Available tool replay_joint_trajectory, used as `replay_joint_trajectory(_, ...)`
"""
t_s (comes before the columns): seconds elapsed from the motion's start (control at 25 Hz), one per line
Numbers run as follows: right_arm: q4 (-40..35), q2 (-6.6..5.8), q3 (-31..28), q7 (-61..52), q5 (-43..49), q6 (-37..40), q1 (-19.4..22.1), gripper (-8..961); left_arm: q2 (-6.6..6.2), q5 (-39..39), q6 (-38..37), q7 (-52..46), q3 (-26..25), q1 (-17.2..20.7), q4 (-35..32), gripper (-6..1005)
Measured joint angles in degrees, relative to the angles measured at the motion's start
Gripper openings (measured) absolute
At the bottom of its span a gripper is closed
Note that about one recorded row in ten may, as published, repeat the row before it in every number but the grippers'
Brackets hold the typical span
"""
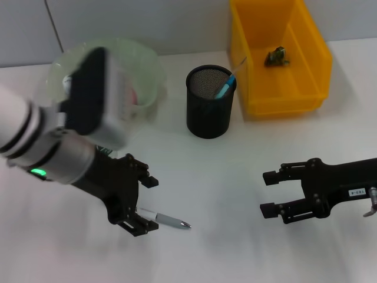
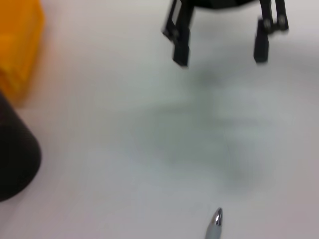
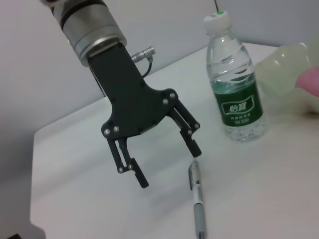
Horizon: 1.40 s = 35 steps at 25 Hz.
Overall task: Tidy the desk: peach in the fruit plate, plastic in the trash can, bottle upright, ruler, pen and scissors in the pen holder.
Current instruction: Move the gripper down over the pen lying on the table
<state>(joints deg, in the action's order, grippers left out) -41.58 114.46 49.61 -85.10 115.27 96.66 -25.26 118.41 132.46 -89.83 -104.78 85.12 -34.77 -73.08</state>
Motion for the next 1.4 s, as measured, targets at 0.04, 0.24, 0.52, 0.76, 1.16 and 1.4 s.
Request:
replay_joint_trajectory(0.04,-0.01,0.0,-0.15,-0.01,0.08,-0.07,0.01,806,0.0,0.0,0.0,0.0,0.0,0.0,0.0,791)
replay_joint_trajectory(0.24,-0.08,0.01,-0.37,-0.23,0.64,-0.59,-0.01,806,0.56,7.68,0.42,-1.05,8.52,-7.56,2.27,790)
replay_joint_trajectory(0.52,-0.08,0.28,-0.06,-0.31,1.42,-1.59,-0.42,806,0.76,13.31,2.78,-2.21,15.12,-13.92,7.72,789)
replay_joint_trajectory(0.76,-0.12,1.08,0.17,-0.35,2.39,-3.5,-0.51,805,0.77,14.35,4.62,-1.64,18.47,-14.92,8.84,787)
replay_joint_trajectory(1.16,-0.17,1.55,-0.02,-0.39,2.42,-3.71,-0.57,805,0.77,14.68,6.02,-0.87,21.57,-15.14,10.25,786)
replay_joint_trajectory(1.4,-0.18,1.89,0.12,-0.39,2.42,-4.4,-0.67,805,0.77,14.57,7.17,-0.81,22.38,-15.14,11.56,667)
